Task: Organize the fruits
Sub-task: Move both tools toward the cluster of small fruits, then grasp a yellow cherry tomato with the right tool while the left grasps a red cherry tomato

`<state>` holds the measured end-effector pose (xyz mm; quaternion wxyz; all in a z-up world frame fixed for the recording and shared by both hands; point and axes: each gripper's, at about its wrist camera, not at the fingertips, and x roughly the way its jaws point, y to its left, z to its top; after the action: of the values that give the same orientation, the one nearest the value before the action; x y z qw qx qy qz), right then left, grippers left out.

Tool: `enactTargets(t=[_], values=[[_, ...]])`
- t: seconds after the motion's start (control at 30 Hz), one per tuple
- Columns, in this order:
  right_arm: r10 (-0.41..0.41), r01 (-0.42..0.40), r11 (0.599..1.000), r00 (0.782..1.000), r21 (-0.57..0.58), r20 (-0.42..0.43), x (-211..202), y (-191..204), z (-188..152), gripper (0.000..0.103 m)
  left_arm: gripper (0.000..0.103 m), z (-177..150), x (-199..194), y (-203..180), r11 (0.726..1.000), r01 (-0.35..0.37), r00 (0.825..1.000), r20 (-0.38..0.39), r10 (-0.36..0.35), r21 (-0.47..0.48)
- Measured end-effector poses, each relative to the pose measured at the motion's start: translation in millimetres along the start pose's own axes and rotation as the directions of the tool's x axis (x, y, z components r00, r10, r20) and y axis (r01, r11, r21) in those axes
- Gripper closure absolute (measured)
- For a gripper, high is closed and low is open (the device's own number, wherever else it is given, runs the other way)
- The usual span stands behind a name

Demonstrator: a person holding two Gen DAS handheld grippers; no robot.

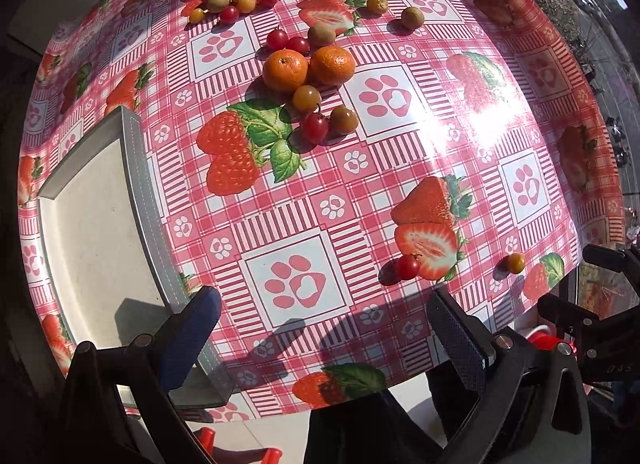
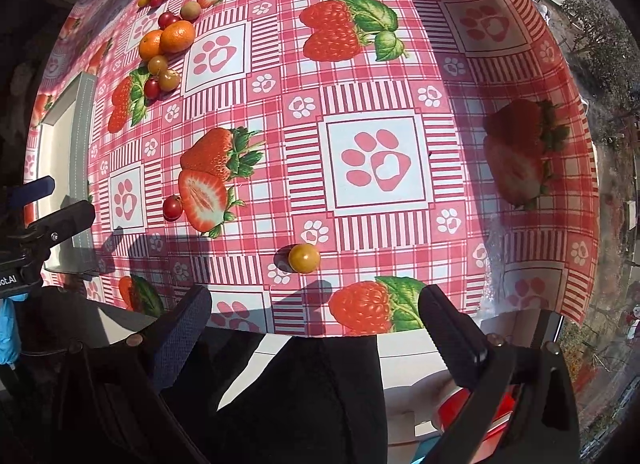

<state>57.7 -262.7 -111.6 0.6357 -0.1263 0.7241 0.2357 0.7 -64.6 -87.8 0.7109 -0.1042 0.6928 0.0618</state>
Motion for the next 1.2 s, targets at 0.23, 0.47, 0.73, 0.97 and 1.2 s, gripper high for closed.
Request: enactTargets(t=[0.23,0.47,0.73,0.97,1.2], values=[[-0.053,0.053,0.998,0.999,-0.017,-0.005,14.6,-5.7,-3.2,0.000,0.000,1.8,21.8,-25.3,0.997,0.004,1.000,0.021,-0.005,0.073],[-0.103,0.105,0.989,0.994,-0.103,0.019,30.1,6.8,-3.3,0.005,0.004,-2.8,41.8,-45.4,0.990,-0.014,0.999,0.046,0.007,0.139],[-0.058,0.061,0.983,0.998,-0.173,0.026,57.6,37.3,-2.4,0.033,0.022,-11.1,71.9,-45.3,0.992,-0.029,0.999,0.022,0.026,0.124],[-0.118,0.126,0.971,0.992,-0.203,0.050,71.0,52.5,-7.3,0.060,0.051,-6.2,78.1,-47.9,0.993,-0.032,0.999,0.010,0.031,0.112],[-0.060,0.065,0.991,0.997,-0.116,0.045,53.1,27.8,2.3,0.081,0.083,-1.1,70.9,-47.2,0.993,0.063,0.998,-0.020,-0.061,0.101]])
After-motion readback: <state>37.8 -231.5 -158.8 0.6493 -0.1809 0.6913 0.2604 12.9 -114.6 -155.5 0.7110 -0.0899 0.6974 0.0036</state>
